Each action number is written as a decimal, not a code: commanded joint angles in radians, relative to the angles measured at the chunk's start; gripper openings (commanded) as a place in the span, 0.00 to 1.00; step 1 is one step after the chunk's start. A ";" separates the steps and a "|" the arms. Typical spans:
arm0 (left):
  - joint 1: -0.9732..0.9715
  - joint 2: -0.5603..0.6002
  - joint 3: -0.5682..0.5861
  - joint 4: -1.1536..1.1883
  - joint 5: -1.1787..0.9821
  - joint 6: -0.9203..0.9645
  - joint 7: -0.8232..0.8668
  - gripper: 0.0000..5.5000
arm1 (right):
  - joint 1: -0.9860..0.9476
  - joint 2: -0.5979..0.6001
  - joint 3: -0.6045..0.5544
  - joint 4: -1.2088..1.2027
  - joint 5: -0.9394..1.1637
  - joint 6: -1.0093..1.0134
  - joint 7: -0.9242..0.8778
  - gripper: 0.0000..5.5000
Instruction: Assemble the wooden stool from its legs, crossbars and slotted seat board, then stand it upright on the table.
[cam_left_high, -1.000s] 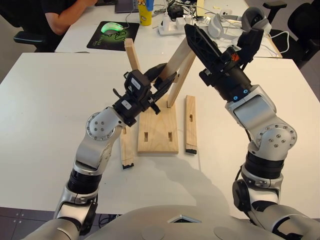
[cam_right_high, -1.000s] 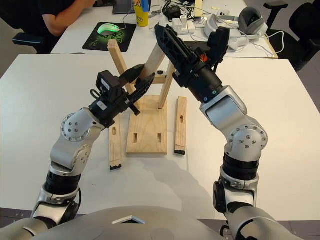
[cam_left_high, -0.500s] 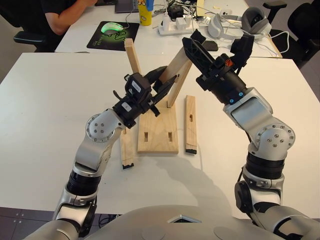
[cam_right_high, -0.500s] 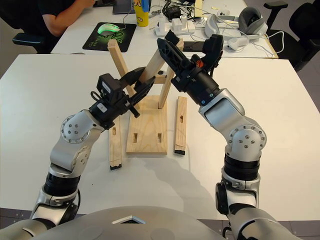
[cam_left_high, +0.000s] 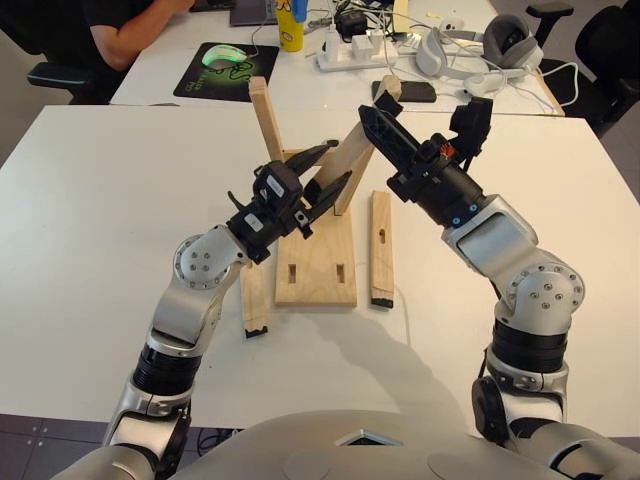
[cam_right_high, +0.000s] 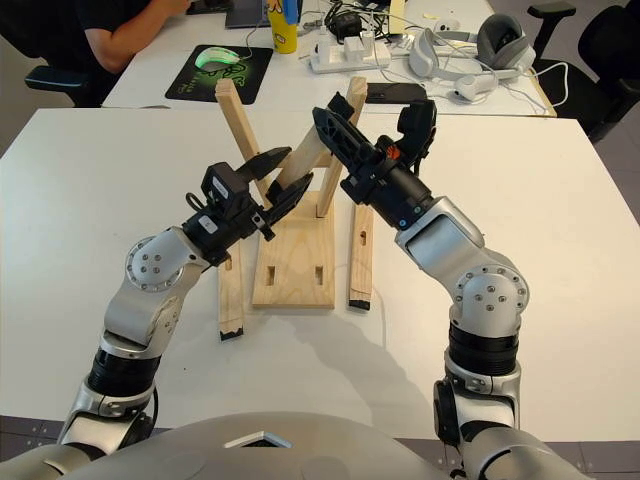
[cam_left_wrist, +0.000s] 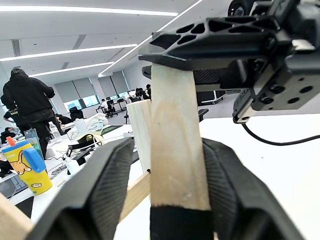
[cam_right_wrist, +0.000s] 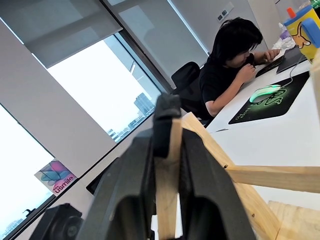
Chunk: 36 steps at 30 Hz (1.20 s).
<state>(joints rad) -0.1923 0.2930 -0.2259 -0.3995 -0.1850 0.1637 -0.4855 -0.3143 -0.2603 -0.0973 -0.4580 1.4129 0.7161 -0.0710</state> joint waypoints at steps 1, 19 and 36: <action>0.013 0.011 0.021 -0.013 -0.002 -0.003 -0.008 0.51 | 0.020 -0.055 0.003 0.007 -0.142 0.005 -0.038 0.08; 0.081 0.008 0.040 -0.055 0.001 -0.019 0.000 0.51 | 0.280 0.159 -0.121 -0.034 -0.522 -0.196 -0.315 0.08; 0.046 0.012 0.039 -0.025 -0.007 -0.009 -0.028 0.51 | 0.329 0.278 -0.097 0.052 -0.599 -0.258 -0.189 0.08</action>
<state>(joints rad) -0.1295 0.3068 -0.1848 -0.4371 -0.1931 0.1472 -0.5100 -0.0079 -0.0016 -0.2023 -0.4327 0.8309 0.4700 -0.2870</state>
